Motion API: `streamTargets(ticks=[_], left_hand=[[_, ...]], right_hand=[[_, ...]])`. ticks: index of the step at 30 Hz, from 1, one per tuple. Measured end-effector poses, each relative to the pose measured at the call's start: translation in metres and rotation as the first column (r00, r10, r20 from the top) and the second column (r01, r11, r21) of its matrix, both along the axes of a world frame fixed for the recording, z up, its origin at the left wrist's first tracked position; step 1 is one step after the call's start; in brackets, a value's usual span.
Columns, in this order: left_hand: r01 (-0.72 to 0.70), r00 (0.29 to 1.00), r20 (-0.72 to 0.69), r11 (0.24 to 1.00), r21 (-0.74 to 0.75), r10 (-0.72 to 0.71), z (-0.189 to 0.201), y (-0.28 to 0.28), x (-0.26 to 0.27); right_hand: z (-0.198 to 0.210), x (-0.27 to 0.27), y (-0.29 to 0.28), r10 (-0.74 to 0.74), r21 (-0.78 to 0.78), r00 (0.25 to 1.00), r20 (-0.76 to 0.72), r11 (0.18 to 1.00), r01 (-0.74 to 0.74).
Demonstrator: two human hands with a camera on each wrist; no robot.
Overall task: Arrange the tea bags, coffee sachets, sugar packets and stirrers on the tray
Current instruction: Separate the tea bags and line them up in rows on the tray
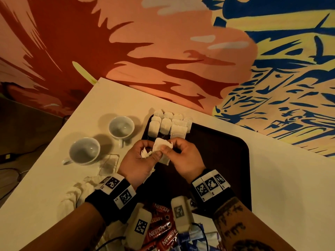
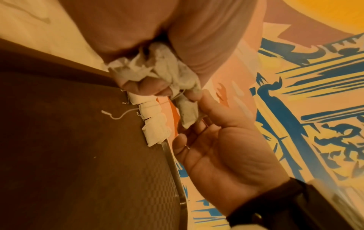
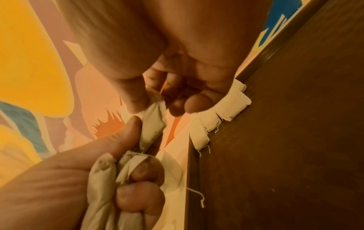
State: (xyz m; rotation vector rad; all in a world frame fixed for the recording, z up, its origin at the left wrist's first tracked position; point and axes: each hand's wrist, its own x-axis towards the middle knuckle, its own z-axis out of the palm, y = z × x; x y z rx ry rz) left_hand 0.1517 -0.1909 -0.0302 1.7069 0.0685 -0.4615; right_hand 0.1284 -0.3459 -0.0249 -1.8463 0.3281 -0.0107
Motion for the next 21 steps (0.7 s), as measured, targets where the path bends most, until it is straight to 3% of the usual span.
streamTargets(ticks=[4,8,11,17,21], left_hand=[[0.050,0.999,-0.019,0.989,0.136,-0.048,-0.005,-0.001,-0.003],[0.041,0.998,-0.057,0.965,0.260,-0.027,-0.015,-0.003,-0.004],[0.046,0.992,-0.125,0.971,0.237,-0.017,-0.019,0.001,-0.002],[0.017,0.986,-0.168,0.990,0.140,0.007,-0.014,0.007,0.000],[-0.075,0.974,-0.213,0.997,0.014,0.077,-0.014,0.008,0.002]], right_hand=[[-0.006,-0.006,-0.005,0.101,-0.024,0.993,-0.058,0.994,-0.103],[-0.017,0.001,-0.024,0.088,-0.207,0.984,-0.157,0.971,-0.120],[-0.027,0.021,-0.049,0.031,-0.343,0.970,-0.242,0.932,-0.115],[-0.043,0.051,-0.072,0.067,-0.455,0.902,-0.426,0.846,-0.278],[-0.047,0.064,-0.078,-0.043,-0.474,0.902,-0.430,0.861,-0.185]])
